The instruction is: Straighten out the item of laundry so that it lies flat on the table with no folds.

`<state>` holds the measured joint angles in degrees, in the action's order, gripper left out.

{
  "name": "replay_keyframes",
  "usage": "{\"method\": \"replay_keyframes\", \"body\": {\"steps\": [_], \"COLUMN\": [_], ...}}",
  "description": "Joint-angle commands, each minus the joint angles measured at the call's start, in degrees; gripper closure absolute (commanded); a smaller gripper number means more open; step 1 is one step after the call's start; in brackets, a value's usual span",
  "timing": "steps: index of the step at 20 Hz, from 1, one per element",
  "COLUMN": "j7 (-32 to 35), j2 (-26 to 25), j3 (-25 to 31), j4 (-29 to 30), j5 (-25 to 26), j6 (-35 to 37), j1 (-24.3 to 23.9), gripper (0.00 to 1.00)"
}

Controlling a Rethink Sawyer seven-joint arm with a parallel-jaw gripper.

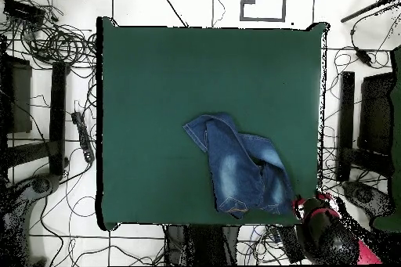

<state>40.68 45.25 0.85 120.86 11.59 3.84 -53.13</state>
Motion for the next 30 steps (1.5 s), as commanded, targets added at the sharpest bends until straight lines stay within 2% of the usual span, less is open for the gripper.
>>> {"method": "replay_keyframes", "body": {"steps": [1,6,16,25,30], "j7": [15.0,16.0,16.6,17.3,16.9], "j2": [-3.4,-6.8,-9.6,-8.6,-9.2], "j3": [4.3,4.1,2.7,0.7,0.4], "j4": [-0.3,-1.7,-5.7,-8.7,-10.1], "j5": [-3.1,-4.0,-7.1,-11.3,-12.3], "j6": [3.7,1.6,1.8,3.5,1.5], "j1": [7.0,8.9,13.6,18.2,19.9], "gripper": [0.0,0.0,0.0,0.0,0.0]}}
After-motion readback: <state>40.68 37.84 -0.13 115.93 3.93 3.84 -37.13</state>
